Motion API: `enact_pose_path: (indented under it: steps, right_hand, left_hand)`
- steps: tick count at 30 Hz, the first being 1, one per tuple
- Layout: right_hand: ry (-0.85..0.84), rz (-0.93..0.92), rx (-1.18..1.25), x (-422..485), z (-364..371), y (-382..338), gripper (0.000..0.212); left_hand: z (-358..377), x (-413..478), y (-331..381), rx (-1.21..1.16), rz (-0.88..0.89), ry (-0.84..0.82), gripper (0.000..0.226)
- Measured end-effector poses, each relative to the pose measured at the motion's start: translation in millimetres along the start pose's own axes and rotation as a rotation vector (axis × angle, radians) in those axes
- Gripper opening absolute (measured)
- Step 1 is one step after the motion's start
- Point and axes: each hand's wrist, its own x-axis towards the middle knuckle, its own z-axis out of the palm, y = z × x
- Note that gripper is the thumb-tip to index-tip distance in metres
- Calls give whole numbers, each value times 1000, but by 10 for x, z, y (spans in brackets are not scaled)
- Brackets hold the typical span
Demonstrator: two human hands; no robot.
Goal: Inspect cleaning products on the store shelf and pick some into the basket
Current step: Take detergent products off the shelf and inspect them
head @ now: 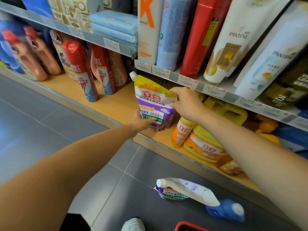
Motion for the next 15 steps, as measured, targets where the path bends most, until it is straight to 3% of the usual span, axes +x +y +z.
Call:
enact_pose_path:
  steps: [3, 6, 9, 12, 15]
  right_hand:
    - [-38, -22, 26, -208, -4, 16, 66]
    - [-33, -89, -29, -452, 16, 68, 85]
    - [-20, -159, -12, -693, -20, 95, 84]
    - [-7, -234, -8, -953, -20, 143, 74]
    - [-35, -248, 13, -1225, 48, 247, 67]
  left_hand:
    - [-78, -77, 6, 139, 25, -28, 64]
    - [-69, -232, -12, 285, 26, -60, 60]
    - [-58, -473, 14, 428, -6, -157, 46]
    - [-28, -758, 50, 658, 61, -381, 29]
    - [91, -1074, 12, 907, 141, -624, 40]
